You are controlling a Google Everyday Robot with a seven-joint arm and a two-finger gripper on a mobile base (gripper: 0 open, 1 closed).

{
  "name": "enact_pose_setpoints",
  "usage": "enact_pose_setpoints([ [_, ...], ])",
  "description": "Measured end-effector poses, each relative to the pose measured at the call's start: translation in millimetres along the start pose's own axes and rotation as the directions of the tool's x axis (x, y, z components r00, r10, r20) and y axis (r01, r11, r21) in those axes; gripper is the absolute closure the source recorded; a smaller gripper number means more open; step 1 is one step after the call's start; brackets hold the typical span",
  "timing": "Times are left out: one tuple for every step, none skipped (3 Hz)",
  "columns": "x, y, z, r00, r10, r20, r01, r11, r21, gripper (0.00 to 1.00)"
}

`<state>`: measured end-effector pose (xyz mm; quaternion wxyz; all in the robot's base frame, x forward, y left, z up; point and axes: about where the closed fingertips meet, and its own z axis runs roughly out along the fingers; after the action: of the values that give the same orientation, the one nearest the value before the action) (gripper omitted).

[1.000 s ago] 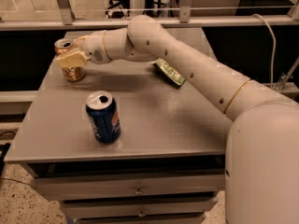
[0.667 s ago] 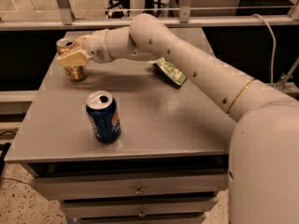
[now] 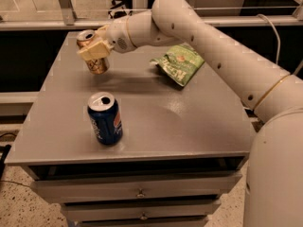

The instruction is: Knock orange can over

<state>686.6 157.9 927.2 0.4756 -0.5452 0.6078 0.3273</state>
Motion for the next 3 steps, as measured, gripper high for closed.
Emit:
enact_pose_setpoints([
  [15, 2, -35, 0.992, -0.023, -0.125, 0.02, 0.9995, -0.023, 1.0],
  [24, 10, -72, 0.939, -0.113, -0.325, 0.093, 0.9928, -0.075, 1.0],
  [32, 14, -85, 0.874, -0.187, -0.449, 0.144, 0.9813, -0.128, 1.0],
])
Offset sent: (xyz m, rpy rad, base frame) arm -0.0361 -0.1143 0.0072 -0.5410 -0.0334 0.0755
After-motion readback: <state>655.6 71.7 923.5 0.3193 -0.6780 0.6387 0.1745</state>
